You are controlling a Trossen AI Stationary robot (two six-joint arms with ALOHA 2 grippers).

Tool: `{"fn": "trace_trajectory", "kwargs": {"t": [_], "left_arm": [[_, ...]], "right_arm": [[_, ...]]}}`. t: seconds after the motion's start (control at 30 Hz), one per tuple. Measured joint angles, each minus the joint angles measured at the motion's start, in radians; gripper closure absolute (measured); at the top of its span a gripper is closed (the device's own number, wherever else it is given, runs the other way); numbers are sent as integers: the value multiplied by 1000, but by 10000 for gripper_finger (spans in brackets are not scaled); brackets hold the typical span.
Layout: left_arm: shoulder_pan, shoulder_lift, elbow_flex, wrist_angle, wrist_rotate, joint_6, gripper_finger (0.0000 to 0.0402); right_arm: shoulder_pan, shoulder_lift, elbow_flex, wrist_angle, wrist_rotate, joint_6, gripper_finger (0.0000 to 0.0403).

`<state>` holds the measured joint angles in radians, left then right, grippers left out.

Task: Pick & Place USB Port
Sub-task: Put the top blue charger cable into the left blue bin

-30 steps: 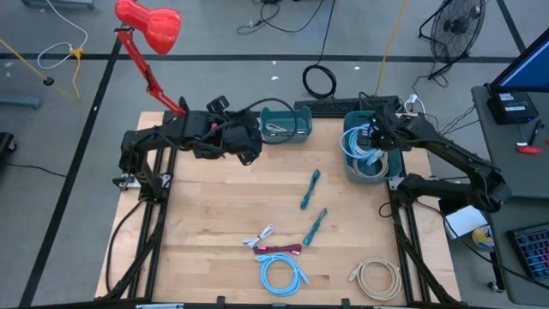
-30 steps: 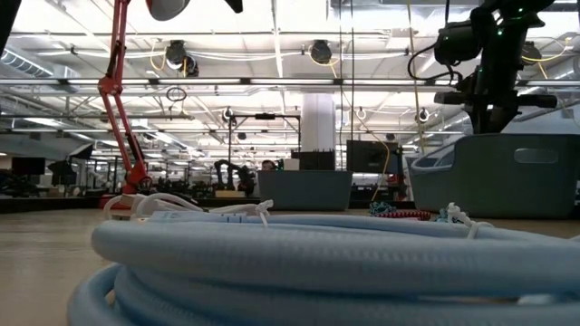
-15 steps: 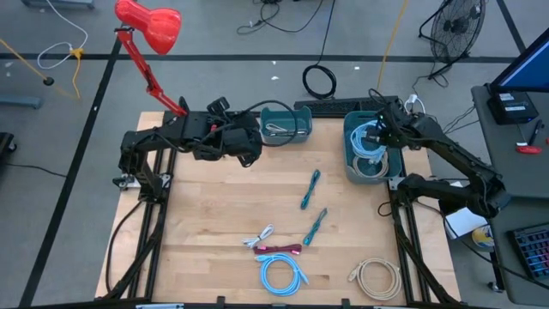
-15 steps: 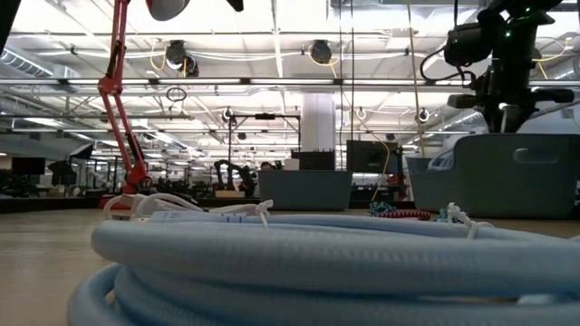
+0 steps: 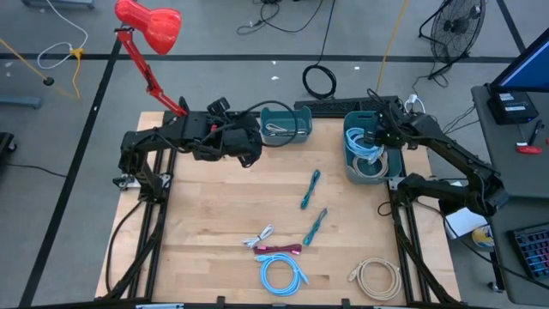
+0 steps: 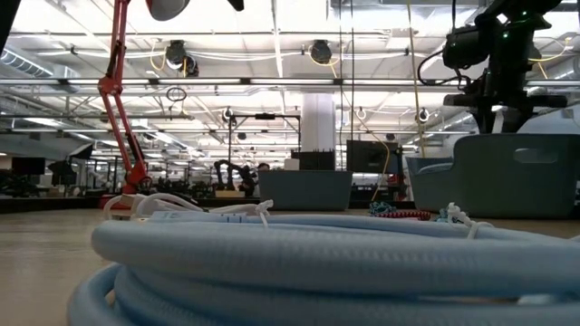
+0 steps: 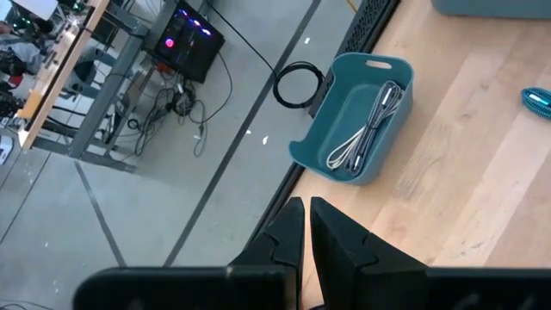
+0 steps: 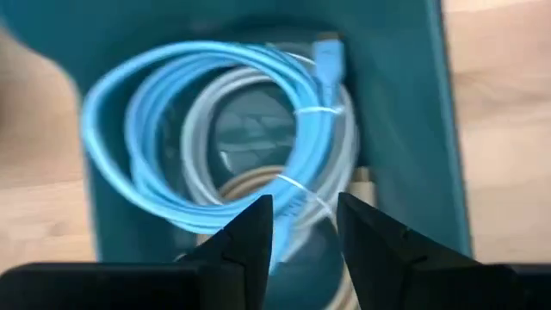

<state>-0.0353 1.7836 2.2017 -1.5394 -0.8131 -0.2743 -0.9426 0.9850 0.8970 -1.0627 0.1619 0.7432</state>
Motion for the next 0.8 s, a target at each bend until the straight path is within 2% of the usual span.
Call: {"fn": "trace_trajectory", "kwargs": {"t": [0.1,0.23,0.33,0.43,0.6,0.7,0.8], "left_arm": [[0,0,0,1,0,-1,376],[0,0,0,4,1,14,376],[4,0,0,4,2,27,376],[13,0,0,4,29,18,376],[27,-23,1,35,101,-6,376],[34,-53,1,52,117,13,376],[46,-85,1,81,137,31,376]], "right_arm": [[2,-10,0,72,-86,-4,280],[6,-36,0,231,-266,2,286],[37,-60,0,401,-391,26,291],[102,-87,0,581,-472,72,295],[289,-123,1,839,-478,130,304],[418,-127,1,939,-471,141,310],[563,-126,1,988,-414,144,314]]}}
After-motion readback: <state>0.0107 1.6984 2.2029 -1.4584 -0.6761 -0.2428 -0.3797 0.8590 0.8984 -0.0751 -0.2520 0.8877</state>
